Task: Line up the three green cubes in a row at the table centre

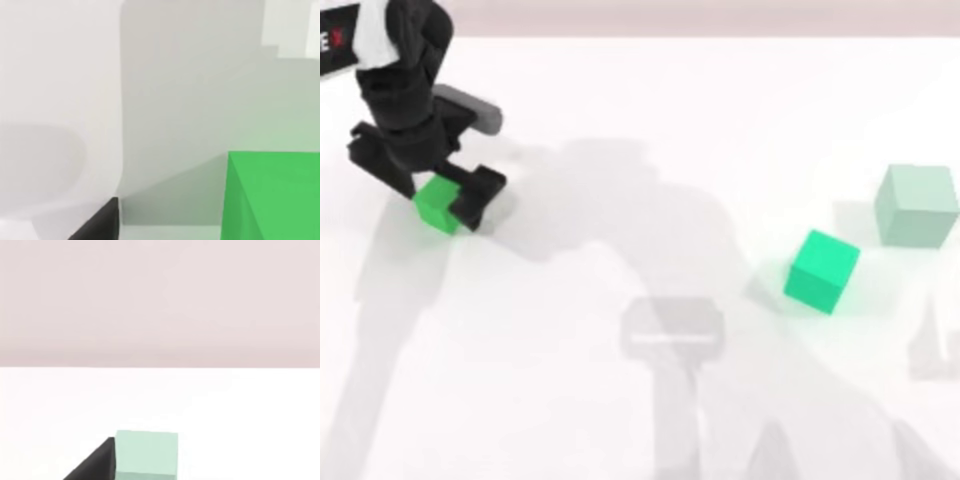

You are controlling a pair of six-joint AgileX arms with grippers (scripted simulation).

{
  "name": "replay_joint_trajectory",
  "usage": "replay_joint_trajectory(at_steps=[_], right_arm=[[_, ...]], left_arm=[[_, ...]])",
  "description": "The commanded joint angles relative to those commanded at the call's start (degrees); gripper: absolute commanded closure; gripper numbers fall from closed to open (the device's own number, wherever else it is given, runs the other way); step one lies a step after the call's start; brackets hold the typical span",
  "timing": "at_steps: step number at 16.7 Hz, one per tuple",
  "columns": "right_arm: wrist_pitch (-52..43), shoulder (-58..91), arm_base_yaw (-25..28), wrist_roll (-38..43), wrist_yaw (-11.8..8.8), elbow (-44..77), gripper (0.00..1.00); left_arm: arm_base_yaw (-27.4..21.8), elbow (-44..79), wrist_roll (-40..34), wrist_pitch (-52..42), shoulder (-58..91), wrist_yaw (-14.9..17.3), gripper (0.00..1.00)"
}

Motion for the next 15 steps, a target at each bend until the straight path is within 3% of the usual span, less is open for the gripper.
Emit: replay_joint_trajectory(at_steps=[10,15], right_arm=[[0.00,0.00,0.00,0.00,0.00,0.00,0.00],[0.00,0.00,0.00,0.00,0.00,0.00,0.00]], left_arm=[[0.00,0.00,0.00,0.00,0.00,0.00,0.98],[0.00,0.00,0.00,0.00,0.00,0.00,1.00]])
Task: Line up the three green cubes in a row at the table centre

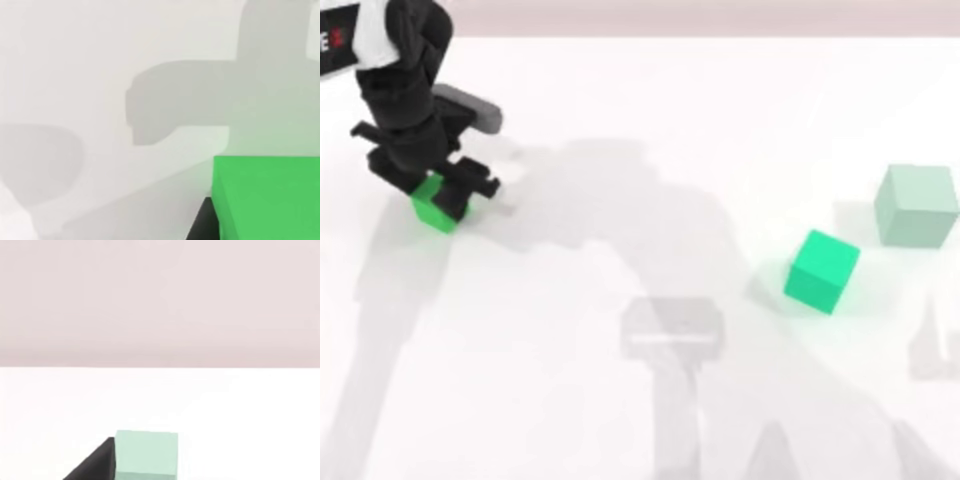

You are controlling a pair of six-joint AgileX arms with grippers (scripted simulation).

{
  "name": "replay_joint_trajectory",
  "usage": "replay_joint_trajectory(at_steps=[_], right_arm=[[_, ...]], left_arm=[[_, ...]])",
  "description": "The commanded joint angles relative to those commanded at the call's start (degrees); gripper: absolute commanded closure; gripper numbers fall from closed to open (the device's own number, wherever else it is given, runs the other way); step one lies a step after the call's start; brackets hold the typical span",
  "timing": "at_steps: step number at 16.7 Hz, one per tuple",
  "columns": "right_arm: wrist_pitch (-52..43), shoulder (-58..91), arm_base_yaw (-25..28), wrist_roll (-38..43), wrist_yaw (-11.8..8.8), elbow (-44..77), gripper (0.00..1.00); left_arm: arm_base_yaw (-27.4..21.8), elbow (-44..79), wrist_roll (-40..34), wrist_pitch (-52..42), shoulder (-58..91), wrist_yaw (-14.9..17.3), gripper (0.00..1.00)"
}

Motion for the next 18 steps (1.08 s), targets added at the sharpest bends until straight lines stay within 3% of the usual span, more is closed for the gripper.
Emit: replay_joint_trajectory(at_steps=[6,13,18], right_arm=[[0.00,0.00,0.00,0.00,0.00,0.00,0.00],[0.00,0.00,0.00,0.00,0.00,0.00,0.00],[0.00,0.00,0.00,0.00,0.00,0.00,0.00]], left_arm=[[-0.03,1.38,-0.43,-1.63,-1.89,0.65,1.00],[0.81,11.12,-0.42,-14.23,-4.57,0.65,1.00],[0.47,11.29,-0.43,-14.39,-4.54,0.62,1.00]])
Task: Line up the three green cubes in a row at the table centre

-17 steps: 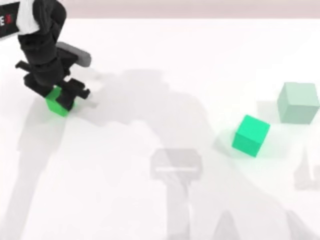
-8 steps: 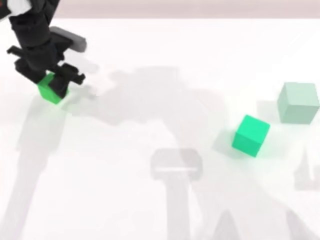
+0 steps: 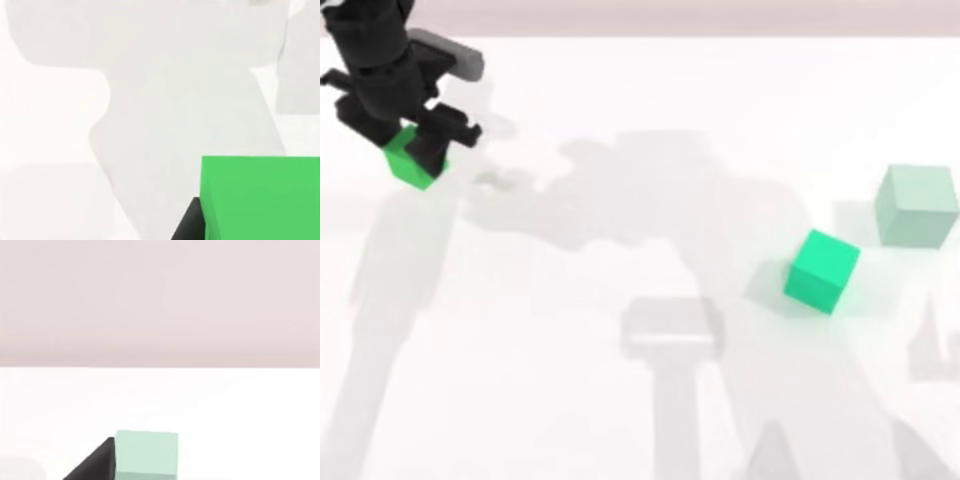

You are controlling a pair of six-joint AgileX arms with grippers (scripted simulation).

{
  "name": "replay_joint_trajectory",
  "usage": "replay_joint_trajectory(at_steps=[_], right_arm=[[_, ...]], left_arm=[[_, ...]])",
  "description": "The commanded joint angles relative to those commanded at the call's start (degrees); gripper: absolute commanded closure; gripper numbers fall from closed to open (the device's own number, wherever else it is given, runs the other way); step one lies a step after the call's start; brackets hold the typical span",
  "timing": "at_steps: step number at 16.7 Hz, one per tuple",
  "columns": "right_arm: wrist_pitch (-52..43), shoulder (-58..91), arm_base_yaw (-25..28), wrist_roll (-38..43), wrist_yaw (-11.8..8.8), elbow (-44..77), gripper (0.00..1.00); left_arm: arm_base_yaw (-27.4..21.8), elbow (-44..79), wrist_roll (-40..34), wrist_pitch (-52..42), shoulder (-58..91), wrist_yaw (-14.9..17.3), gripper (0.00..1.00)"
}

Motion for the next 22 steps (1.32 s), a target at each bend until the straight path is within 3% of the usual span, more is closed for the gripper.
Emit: replay_joint_trajectory(at_steps=[3,6,17,22], right_arm=[[0.00,0.00,0.00,0.00,0.00,0.00,0.00],[0.00,0.00,0.00,0.00,0.00,0.00,0.00],[0.00,0.00,0.00,0.00,0.00,0.00,0.00],[0.00,0.00,0.00,0.00,0.00,0.00,0.00]], left_arm=[[-2.46,0.83,-3.73,-0.38,0.31,-0.17,1.00],[-8.15,2.32,-12.48,-1.33,1.01,-0.51,1.00],[-39.14,4.93,-65.66,-5.81,2.08,-1.40,1.00],[-47.90,5.31,-78.78,-5.69,0.42,-2.07,1.00]])
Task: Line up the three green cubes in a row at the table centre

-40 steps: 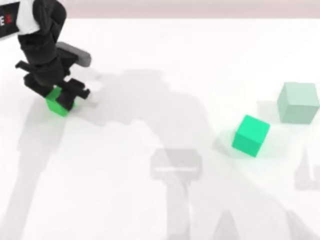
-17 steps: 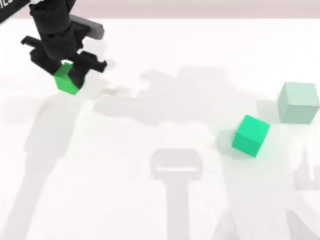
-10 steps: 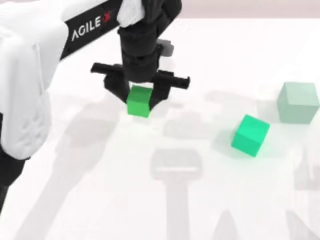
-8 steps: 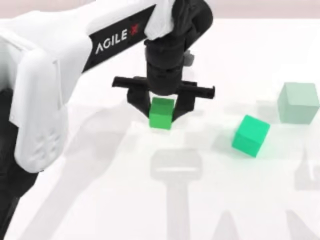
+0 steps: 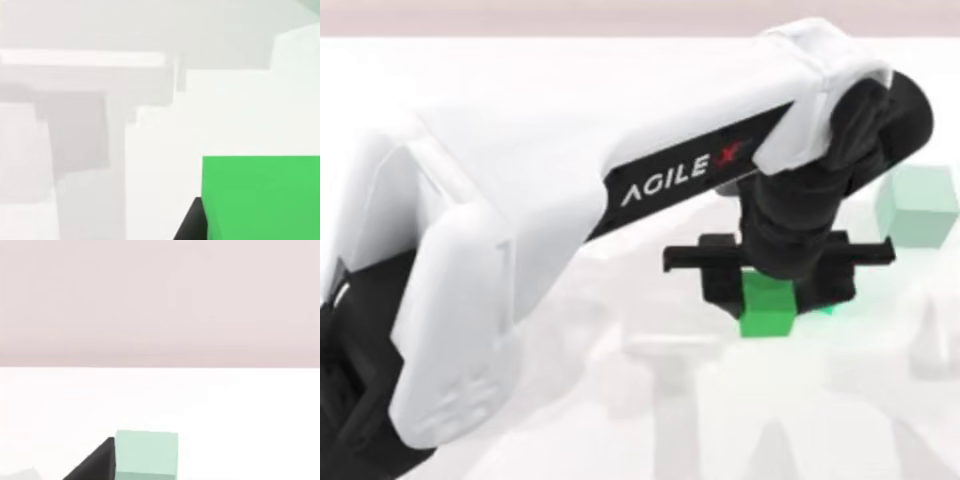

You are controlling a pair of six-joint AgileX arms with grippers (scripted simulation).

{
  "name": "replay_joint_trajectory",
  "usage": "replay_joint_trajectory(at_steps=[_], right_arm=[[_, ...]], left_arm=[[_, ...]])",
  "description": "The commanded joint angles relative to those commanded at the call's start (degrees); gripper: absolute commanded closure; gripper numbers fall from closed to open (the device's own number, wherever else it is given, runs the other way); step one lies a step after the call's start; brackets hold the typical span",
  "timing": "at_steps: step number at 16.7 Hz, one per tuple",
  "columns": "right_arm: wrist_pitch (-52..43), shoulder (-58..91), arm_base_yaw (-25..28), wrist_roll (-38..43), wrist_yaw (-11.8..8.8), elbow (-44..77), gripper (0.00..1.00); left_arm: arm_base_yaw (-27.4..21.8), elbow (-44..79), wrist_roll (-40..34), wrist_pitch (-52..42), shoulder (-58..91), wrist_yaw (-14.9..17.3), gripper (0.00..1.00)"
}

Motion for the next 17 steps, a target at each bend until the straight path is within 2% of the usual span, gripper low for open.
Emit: replay_joint_trajectory(at_steps=[8,14,17], right_arm=[[0.00,0.00,0.00,0.00,0.00,0.00,0.00],[0.00,0.00,0.00,0.00,0.00,0.00,0.00],[0.00,0.00,0.00,0.00,0.00,0.00,0.00]], left_arm=[[-0.36,-0.99,-0.89,1.02,0.02,-0.08,1.00],[-0.44,-11.66,-0.67,13.30,1.15,-0.10,1.00],[-0.49,-13.01,-0.74,14.75,1.47,-0.07,1.00]])
